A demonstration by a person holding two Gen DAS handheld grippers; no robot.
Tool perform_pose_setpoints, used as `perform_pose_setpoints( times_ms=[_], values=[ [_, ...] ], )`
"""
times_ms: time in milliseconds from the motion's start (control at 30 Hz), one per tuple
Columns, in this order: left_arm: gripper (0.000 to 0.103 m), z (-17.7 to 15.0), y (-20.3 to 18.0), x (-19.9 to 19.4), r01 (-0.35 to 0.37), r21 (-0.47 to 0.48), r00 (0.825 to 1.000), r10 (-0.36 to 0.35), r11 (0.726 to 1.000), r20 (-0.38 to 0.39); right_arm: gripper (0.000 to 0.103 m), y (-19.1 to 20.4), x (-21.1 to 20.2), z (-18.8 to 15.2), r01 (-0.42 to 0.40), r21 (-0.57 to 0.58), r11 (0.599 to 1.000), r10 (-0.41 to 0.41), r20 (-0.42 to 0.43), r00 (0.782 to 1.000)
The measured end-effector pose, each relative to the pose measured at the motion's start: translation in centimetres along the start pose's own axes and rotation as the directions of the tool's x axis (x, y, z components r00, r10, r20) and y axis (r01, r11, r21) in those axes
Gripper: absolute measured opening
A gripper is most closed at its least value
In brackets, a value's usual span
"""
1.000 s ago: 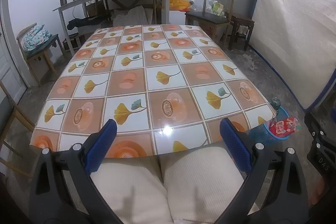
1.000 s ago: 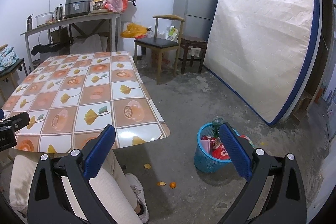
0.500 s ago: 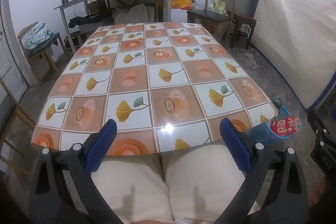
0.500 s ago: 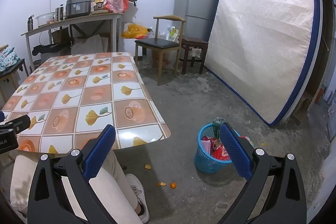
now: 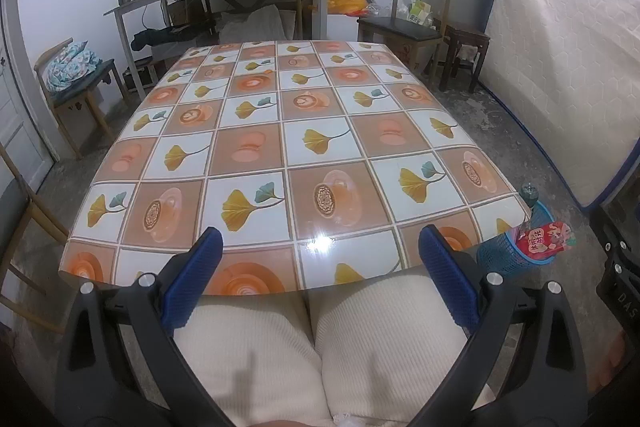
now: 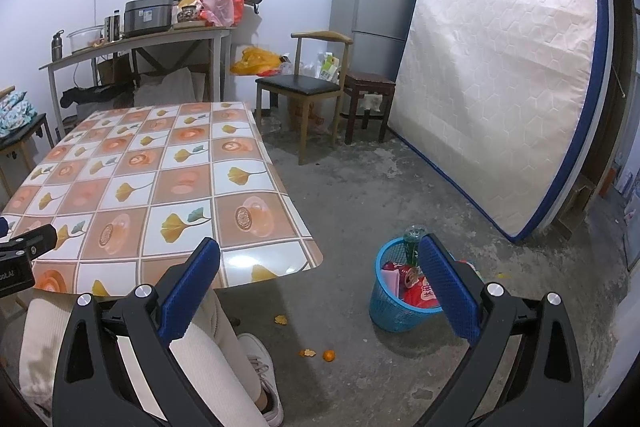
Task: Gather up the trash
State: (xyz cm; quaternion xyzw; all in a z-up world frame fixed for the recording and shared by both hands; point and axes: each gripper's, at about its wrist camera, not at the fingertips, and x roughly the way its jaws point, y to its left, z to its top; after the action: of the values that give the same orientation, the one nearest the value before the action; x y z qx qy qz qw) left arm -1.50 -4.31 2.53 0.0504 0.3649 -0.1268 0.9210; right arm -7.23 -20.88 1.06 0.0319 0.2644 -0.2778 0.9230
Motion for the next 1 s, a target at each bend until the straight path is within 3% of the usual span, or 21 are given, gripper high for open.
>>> perform_pose_setpoints(
  times_ms=[1000],
  values=[
    [0.095,0.12,0.07,0.07,0.0,-0.001,1.0,0.0,1.0,-0.001,0.096,-0.01,-0.01,0.31,-0.002,-0.001,1.0,0.002,0.0,1.0]
  ],
)
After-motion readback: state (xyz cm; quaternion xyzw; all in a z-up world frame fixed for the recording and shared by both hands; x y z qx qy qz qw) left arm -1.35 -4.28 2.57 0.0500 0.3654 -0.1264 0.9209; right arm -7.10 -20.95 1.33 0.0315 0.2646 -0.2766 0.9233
